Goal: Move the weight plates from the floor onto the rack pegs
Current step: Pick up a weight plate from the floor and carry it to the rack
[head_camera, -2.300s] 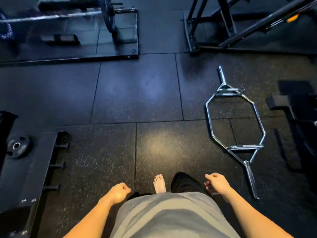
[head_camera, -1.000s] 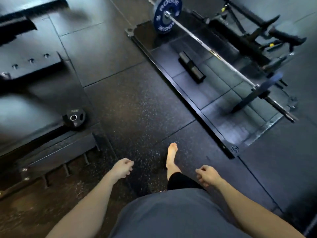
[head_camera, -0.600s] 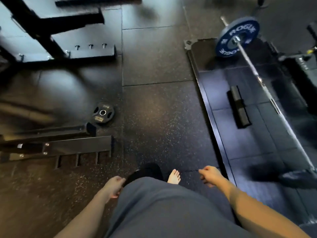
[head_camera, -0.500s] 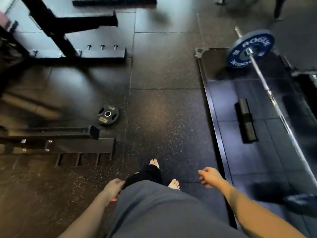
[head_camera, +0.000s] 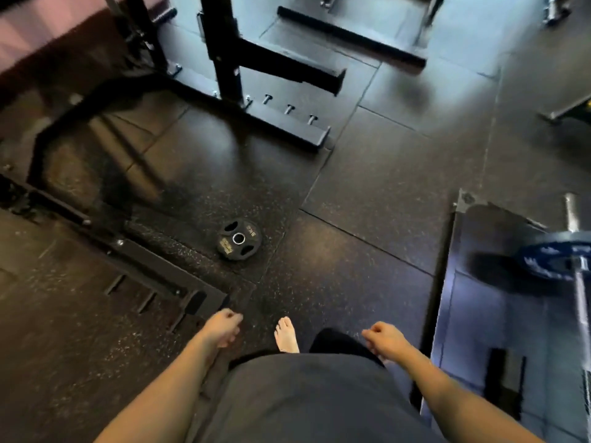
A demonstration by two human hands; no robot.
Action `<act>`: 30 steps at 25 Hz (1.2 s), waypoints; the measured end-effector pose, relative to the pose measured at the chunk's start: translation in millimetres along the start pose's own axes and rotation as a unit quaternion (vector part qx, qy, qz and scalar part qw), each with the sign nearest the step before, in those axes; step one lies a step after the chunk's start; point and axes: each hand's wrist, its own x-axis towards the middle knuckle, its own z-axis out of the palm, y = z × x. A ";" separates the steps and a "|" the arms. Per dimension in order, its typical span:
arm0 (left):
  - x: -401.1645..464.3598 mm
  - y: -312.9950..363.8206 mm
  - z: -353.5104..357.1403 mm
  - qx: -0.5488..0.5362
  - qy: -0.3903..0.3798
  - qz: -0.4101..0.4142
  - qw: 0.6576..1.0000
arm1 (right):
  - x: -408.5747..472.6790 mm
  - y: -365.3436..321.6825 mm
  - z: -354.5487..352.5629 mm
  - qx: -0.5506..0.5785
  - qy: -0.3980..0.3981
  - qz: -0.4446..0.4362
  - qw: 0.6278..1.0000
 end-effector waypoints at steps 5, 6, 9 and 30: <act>73.2 57.8 -38.8 -0.174 0.058 -0.028 0.983 | 72.5 -154.0 -50.5 -0.108 -0.047 -0.075 0.990; 80.5 67.2 -46.6 -0.213 0.060 -0.045 0.974 | 89.9 -181.1 -56.1 -0.137 -0.056 -0.082 0.986; 117.1 88.3 -56.1 -0.334 0.070 -0.109 0.934 | 140.1 -274.5 -65.5 -0.202 -0.083 -0.115 0.969; 725.2 44.4 16.2 -0.694 0.073 -0.317 0.642 | 730.3 -547.2 320.3 -0.499 -0.105 -0.349 0.786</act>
